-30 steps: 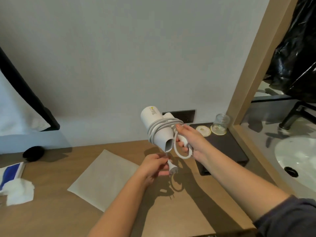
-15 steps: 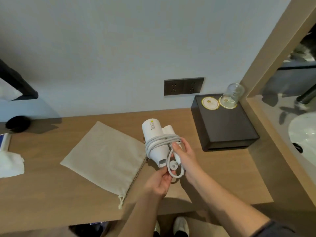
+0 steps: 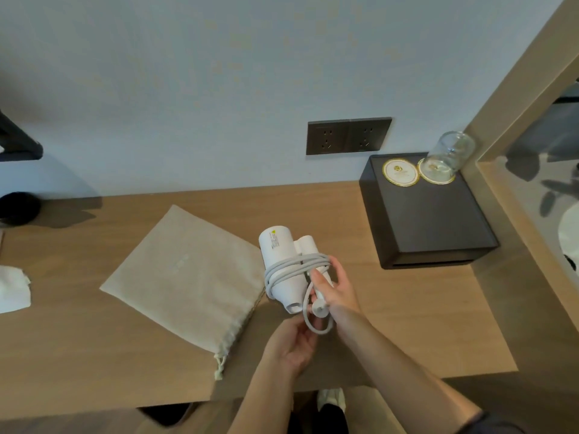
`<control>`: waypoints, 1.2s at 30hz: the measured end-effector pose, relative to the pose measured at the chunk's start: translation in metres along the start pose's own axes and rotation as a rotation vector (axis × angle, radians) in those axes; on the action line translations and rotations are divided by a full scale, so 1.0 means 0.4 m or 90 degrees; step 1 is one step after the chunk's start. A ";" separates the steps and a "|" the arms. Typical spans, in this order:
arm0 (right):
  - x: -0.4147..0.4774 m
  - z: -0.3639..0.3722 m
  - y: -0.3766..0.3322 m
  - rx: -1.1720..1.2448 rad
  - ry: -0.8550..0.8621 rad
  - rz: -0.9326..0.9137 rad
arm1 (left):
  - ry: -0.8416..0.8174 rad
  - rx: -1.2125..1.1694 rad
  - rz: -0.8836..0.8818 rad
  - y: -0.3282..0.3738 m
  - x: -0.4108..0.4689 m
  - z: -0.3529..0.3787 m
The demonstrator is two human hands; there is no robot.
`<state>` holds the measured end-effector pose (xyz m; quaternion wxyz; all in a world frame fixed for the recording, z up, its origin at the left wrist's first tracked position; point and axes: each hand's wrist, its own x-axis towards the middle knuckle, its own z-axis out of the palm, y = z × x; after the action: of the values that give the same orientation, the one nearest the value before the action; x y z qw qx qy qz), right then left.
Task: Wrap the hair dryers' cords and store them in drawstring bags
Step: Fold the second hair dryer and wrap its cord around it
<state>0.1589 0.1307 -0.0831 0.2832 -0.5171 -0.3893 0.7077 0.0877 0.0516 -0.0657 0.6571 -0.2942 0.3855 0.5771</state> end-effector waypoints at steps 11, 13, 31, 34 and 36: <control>0.031 -0.017 0.032 -0.040 0.030 -0.019 | -0.031 0.182 0.023 0.022 0.007 -0.034; 0.028 -0.019 0.034 -0.037 0.038 -0.019 | -0.014 0.232 0.025 0.027 0.011 -0.030; 0.102 -0.001 0.036 -0.085 0.112 -0.061 | 0.032 0.848 0.220 0.105 0.015 0.052; 0.109 -0.027 0.029 -0.121 0.095 -0.054 | 0.030 0.908 0.255 0.097 0.018 0.053; 0.107 -0.039 0.025 -0.114 0.074 -0.043 | 0.031 0.923 0.266 0.098 0.024 0.050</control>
<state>0.1608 0.1635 -0.1161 0.2815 -0.5672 -0.4508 0.6292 0.0529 0.0796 -0.0609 0.5542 0.2783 0.7310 0.2847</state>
